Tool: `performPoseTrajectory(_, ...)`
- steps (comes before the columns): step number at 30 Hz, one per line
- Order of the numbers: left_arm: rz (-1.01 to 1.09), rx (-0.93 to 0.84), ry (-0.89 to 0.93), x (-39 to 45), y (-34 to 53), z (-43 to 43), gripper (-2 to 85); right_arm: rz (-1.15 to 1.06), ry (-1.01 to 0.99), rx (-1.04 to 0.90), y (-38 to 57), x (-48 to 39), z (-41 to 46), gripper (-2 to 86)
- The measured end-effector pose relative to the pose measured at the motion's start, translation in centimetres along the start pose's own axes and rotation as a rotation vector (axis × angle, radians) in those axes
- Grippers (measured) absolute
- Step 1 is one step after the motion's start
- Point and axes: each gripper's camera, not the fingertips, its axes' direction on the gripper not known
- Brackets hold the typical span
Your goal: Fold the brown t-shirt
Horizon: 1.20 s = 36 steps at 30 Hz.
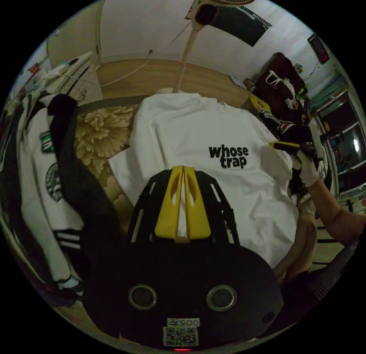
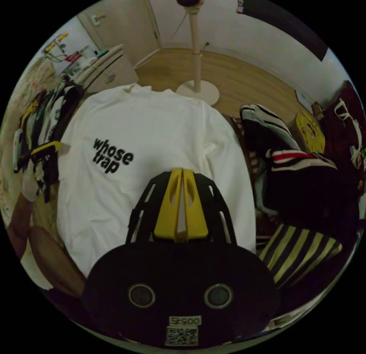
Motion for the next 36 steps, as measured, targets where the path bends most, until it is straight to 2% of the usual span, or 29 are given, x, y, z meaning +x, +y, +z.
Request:
performPoseTrajectory(4, -0.028, -0.061, -0.047, -2.7, 2.6, 0.9, 1.8, -0.125, -0.100, -0.077, 1.5, -6.4, 2.5, -1.0)
performPoseTrajectory(10, -0.078, -0.164, 0.003, -6.0, 3.4, 5.6, 11.4, -0.212, -0.057, -0.180, 1.2, -13.3, 7.7, -1.0)
performPoseTrajectory(16, -0.087, -0.257, 0.041, -7.5, 3.1, 9.0, 9.6, -0.252, 0.018, -0.238, -0.4, -17.0, 10.1, -0.9)
performPoseTrajectory(17, -0.104, -0.265, 0.008, -7.8, 3.3, 9.4, 8.2, -0.253, 0.025, -0.246, -0.6, -17.6, 10.5, -0.9)
performPoseTrajectory(20, -0.155, -0.317, 0.077, -9.2, 3.1, 9.7, 3.6, -0.248, 0.042, -0.299, -1.8, -19.4, 11.5, -0.9)
performPoseTrajectory(22, -0.260, -0.300, 0.147, -10.6, 3.4, 9.0, 3.2, -0.231, 0.087, -0.324, -3.0, -20.7, 11.7, -0.9)
performPoseTrajectory(23, -0.327, -0.268, 0.208, -11.5, 3.7, 8.3, 3.0, -0.222, 0.086, -0.278, -4.0, -21.8, 11.0, -0.9)
performPoseTrajectory(26, -0.484, -0.129, 0.340, -13.0, 5.6, 7.6, 2.9, -0.220, -0.082, -0.135, -8.2, -25.9, 8.5, -0.9)
performPoseTrajectory(29, -0.593, -0.047, 0.412, -13.9, 7.9, 8.8, 3.0, -0.328, -0.113, -0.043, -13.2, -33.1, 7.3, -0.8)
performPoseTrajectory(36, -0.469, -0.084, 0.348, -14.1, 7.4, 9.5, 3.0, -0.441, -0.155, -0.126, -22.2, -47.9, 13.2, 2.1)
